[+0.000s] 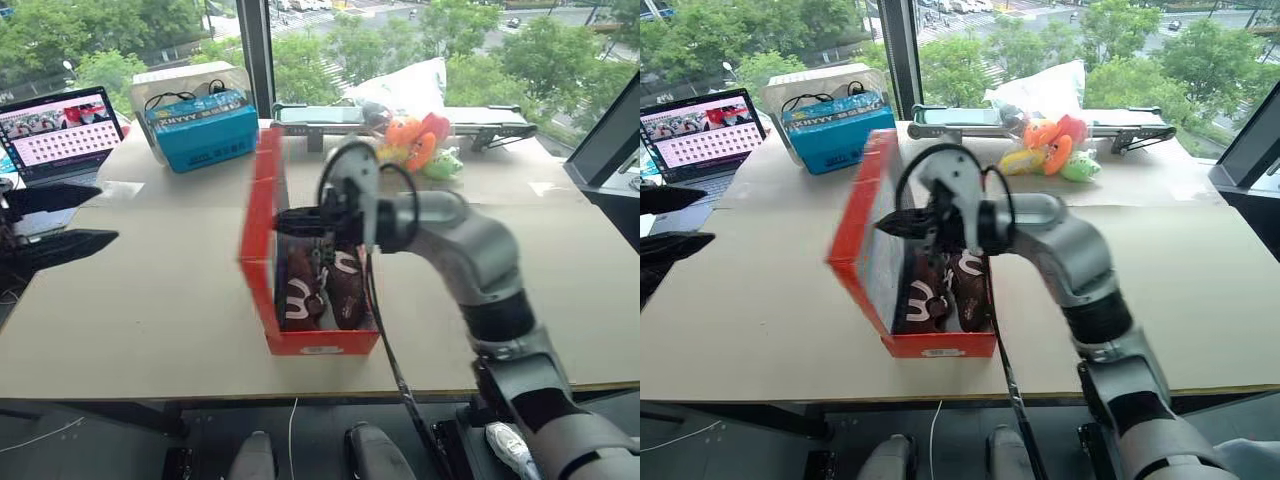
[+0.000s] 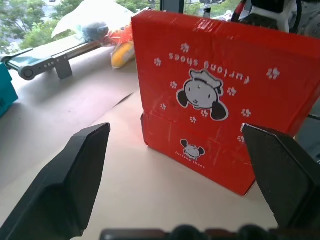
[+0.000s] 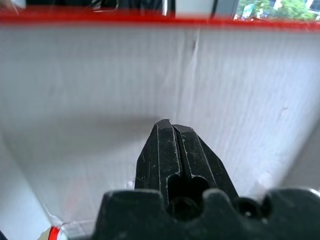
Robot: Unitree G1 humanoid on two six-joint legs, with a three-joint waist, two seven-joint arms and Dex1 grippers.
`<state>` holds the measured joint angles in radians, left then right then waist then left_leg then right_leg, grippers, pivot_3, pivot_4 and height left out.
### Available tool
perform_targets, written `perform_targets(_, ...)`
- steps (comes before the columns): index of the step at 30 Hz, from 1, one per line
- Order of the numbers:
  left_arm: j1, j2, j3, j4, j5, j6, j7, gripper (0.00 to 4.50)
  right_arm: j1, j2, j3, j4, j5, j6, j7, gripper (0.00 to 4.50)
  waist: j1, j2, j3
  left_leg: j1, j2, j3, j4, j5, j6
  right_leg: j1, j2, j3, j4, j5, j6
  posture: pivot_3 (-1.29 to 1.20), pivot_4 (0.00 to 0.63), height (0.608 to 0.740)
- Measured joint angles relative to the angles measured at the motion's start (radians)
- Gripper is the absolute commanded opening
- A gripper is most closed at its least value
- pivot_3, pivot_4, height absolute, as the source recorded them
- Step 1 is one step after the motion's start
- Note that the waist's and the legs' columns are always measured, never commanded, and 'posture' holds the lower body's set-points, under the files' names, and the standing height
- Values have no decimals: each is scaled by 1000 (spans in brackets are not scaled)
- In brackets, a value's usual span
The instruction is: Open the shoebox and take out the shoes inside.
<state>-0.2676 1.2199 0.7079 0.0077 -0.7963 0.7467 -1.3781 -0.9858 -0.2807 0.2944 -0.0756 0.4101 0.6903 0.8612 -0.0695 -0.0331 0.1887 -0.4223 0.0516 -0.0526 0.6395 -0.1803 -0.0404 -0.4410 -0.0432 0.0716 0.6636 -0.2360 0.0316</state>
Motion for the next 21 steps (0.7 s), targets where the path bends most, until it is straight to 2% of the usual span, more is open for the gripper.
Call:
perform_targets(4, 12, 0, 19, -26, -21, 24, 2, 4500, -31, 74, 65, 107, -71, -49, -1, 45, 0, 0, 0, 0, 0, 0, 0, 0, 0, 0, 0, 0, 0, 0, 0, 0, 150, 701)
perform_targets(8, 16, -3, 19, -44, -31, 37, 15, 4500, -33, 88, 91, 149, -115, -74, 9, 45, 4, 0, 0, 0, 0, 0, 0, 0, 0, 0, 0, 0, 0, 0, 0, 0, 150, 701)
perform_targets(12, 21, -9, 19, -59, -33, 41, 27, 4500, -33, 51, 74, 137, -115, -64, 23, 45, 3, 0, 0, 0, 0, 0, 0, 0, 0, 0, 0, 0, 0, 0, 0, 0, 150, 701)
perform_targets(18, 67, -57, -69, -93, 3, -17, 32, 4500, -25, -68, -52, -71, -45, 154, -15, 45, 6, 0, 0, 0, 0, 0, 0, 0, 0, 0, 0, 0, 1, 0, 0, 0, 150, 701)
perform_targets(19, 87, -74, -104, -108, 18, -30, 32, 4500, -19, -84, -80, -118, -27, 212, -37, 453, 6, 0, 0, 0, 0, 0, 0, 0, 0, 0, 0, 0, 1, 0, 0, 0, 150, 701)
perform_targets(21, 115, -97, -159, -131, 40, -53, 31, 4500, 6, -122, -118, -197, -7, 317, -82, 785, 7, -1, 0, 0, 0, 0, 0, 0, 0, 0, 0, 0, 1, 0, 0, 0, 150, 701)
